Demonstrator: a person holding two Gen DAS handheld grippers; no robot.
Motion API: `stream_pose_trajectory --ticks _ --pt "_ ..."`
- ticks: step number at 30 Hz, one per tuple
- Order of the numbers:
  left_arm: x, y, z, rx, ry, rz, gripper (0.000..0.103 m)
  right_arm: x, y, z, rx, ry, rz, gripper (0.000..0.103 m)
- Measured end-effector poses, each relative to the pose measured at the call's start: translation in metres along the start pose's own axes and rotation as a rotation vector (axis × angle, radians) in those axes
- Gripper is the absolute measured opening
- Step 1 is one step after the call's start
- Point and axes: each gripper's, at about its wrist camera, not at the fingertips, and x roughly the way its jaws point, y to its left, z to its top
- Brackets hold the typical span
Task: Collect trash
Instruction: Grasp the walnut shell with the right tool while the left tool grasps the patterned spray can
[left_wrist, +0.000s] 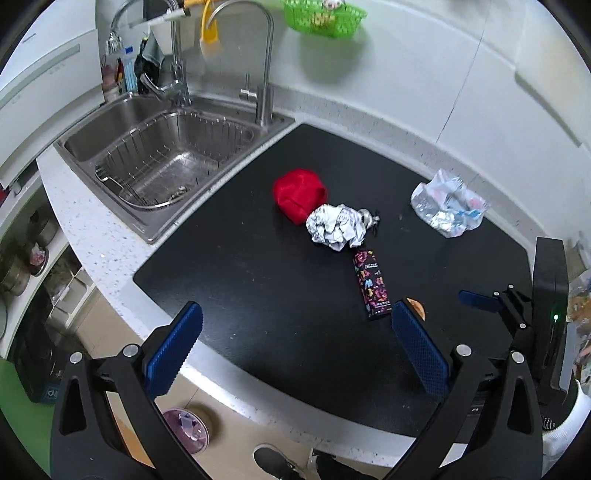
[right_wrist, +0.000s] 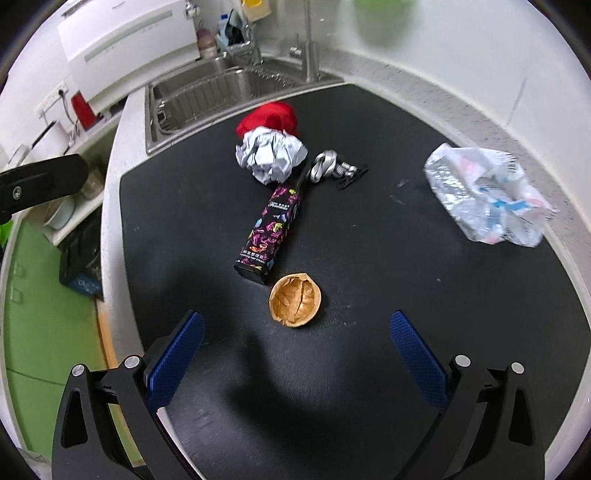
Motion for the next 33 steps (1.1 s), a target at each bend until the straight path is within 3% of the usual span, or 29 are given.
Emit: stream_pose_trajectory --ticks 8,11,13,16,17,33 --pt "0.021 0.006 0.006 -0.053 0.027 0.035 0.1 0.024 0.0 0.003 -0.056 0.023 0.033 0.096" --pt "0.024 0.007 0.007 -0.065 0.032 0.038 0.1 0.031 0.0 0.004 -0.075 0.041 0.031 0.07" --pt "0.027 0.007 0.007 -0.07 0.034 0.04 0.1 0.033 0.001 0.004 -0.088 0.036 0.027 0.063" --pt "0.03 0.005 0.007 -0.074 0.037 0.038 0.1 0.032 -0.004 0.007 -0.09 0.029 0.014 0.036" --pt "0.03 0.004 0.007 -0.074 0.036 0.036 0.1 0.032 -0.006 0.007 -0.088 0.033 0.019 0.034" --pt "0.066 -0.052 0.018 -0.019 0.063 -0.015 0.1 -0.015 -0.052 0.004 -0.026 -0.008 -0.006 0.033"
